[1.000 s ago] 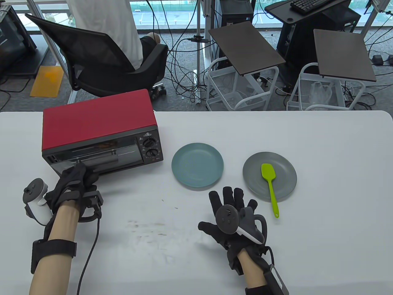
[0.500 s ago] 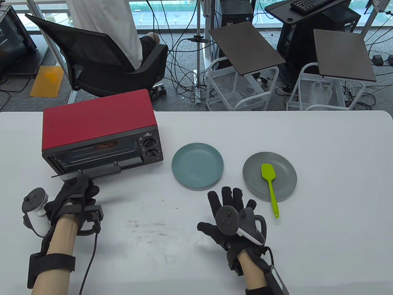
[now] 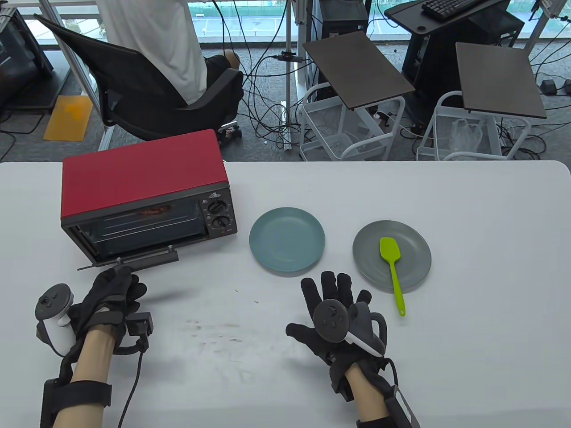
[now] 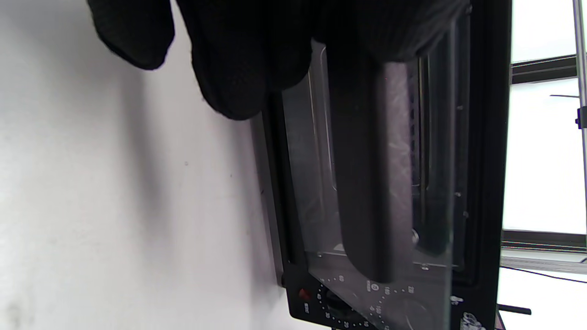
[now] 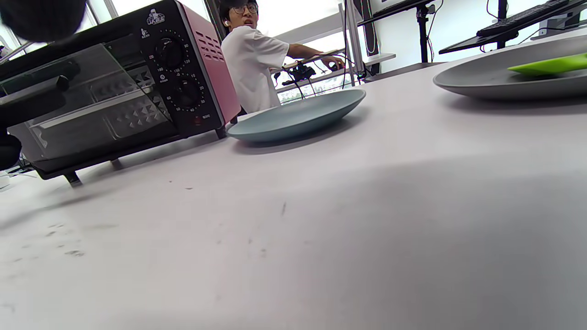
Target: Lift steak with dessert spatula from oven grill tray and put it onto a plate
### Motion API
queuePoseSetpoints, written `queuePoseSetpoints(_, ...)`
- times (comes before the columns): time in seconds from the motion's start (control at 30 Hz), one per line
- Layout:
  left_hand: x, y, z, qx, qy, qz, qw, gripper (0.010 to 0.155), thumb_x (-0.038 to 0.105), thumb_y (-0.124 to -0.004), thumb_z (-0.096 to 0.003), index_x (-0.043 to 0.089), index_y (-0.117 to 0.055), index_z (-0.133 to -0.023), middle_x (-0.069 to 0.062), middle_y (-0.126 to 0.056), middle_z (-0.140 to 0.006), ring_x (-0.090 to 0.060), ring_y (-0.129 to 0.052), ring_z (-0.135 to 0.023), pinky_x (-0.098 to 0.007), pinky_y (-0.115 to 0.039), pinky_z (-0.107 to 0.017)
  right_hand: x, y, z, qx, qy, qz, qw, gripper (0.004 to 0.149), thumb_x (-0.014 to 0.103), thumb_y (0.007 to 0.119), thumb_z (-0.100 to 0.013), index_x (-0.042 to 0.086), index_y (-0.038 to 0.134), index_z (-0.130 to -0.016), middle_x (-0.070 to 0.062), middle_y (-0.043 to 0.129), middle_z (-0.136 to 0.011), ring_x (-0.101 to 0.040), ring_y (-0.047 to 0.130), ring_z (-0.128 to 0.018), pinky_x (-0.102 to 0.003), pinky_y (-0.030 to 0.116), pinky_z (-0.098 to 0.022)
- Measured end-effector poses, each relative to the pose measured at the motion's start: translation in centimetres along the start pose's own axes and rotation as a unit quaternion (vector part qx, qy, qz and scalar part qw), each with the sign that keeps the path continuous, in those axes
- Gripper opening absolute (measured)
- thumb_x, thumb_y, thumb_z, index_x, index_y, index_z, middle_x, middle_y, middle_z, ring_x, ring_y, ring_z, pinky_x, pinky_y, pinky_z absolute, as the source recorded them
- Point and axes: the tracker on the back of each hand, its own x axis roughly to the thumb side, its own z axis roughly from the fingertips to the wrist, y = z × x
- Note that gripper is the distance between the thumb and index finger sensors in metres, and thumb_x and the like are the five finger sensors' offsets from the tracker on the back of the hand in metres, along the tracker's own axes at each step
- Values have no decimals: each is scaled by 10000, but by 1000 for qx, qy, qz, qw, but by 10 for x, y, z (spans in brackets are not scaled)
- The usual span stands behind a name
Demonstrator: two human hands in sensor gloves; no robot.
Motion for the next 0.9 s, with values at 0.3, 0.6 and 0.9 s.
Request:
queuePoseSetpoints(0.3,-7,4,4,-20,19,-92,995,552,525,-732,-498,335,-523,-972,-19,-733,-986,-253,-933,-836,-570,-708,-662,0,0,1,0,0,1,1000,943,751,592,-452,249,182,-1137,-208,80,-1167,-519,18,-1028,-840,173,-641)
queuePoseSetpoints(0.6,-15,2,8,-25,44,-145,988,565,530,-712,-500,323,-501,-981,-22,-717,-994,-258,-919,-848,-574,-705,-658,0,0,1,-2,-1,-1,1000,942,751,591,-451,250,181,-1136,-207,81,-1167,-519,18,-1028,-839,172,-641)
queuePoseSetpoints(0.9,-26,-2,8,-23,75,-193,978,567,527,-703,-498,313,-499,-983,-20,-714,-993,-261,-913,-850,-554,-700,-663,0,-1,1,-4,-3,-1,1000,944,750,595,-451,249,181,-1137,-207,49,-1169,-518,11,-1026,-839,167,-642)
